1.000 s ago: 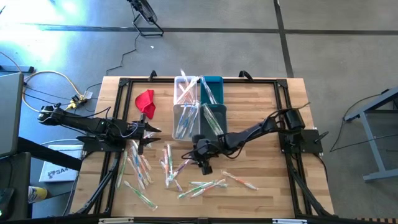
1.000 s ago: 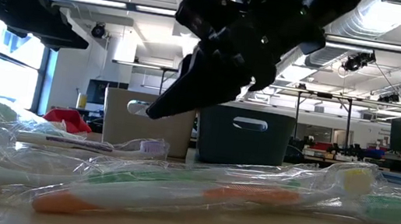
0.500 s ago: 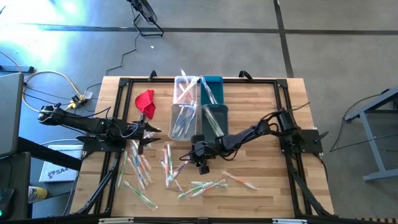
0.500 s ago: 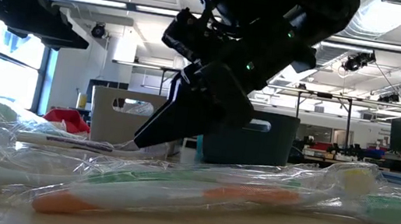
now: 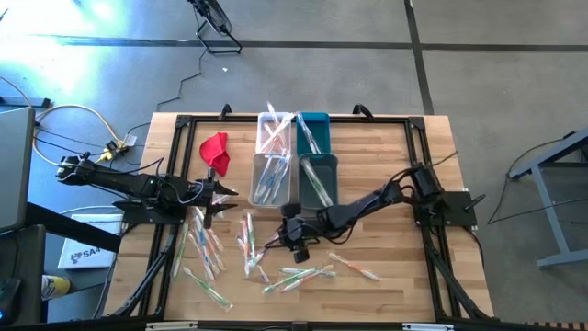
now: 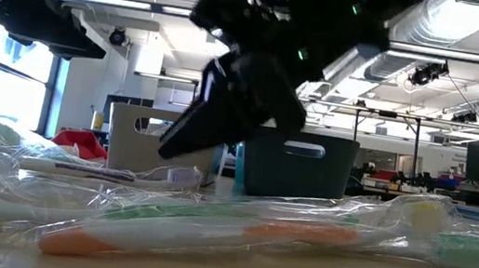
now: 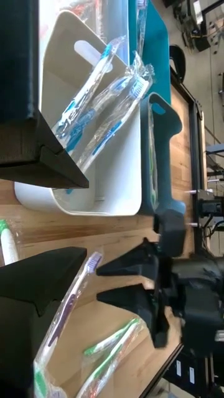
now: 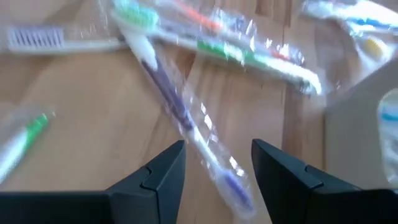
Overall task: Pick & Place Toothbrushes
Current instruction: Put the violet toothbrush into the light blue bin
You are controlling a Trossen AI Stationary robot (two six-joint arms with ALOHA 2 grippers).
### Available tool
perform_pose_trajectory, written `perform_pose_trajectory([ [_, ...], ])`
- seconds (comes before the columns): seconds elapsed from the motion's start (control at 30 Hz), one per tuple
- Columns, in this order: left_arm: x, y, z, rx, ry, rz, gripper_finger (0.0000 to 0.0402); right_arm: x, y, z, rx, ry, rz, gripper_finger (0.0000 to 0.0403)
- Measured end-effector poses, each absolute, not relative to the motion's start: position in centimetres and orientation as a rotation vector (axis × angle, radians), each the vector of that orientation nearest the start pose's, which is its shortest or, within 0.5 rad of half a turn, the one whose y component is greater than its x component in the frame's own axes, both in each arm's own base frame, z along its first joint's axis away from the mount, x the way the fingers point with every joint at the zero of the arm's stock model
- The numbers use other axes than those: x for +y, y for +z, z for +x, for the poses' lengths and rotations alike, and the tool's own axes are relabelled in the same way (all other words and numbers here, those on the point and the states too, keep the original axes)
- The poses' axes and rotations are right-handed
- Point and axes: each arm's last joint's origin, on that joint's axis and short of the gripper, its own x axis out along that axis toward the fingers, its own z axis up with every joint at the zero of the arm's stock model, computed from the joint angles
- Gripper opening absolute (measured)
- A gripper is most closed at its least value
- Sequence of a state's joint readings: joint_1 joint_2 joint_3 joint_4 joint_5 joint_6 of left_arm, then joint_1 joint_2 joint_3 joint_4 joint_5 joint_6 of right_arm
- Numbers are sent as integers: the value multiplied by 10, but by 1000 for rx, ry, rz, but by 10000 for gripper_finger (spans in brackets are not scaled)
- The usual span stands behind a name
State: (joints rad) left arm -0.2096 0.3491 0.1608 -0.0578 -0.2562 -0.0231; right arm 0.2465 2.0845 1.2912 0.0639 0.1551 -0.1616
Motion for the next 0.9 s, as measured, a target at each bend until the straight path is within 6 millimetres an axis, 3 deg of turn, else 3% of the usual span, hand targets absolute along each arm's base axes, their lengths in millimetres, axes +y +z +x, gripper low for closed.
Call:
perform_pose_trajectory([
  [0.17, -17, 184, 116, 238, 49, 34, 159, 109, 167, 432, 855, 141, -334, 176],
  [0.43, -17, 184, 116, 236, 49, 33, 159, 112, 198, 446, 849, 197, -330, 176],
  [0.53, -17, 184, 116, 236, 49, 33, 159, 111, 193, 447, 869, 198, -337, 176],
  [0.8, -17, 184, 116, 231, 59, 33, 159, 111, 146, 451, 1043, 148, -418, 176],
  [0.9, -17, 184, 116, 234, 70, 36, 159, 110, 147, 453, 1047, 151, -436, 176],
])
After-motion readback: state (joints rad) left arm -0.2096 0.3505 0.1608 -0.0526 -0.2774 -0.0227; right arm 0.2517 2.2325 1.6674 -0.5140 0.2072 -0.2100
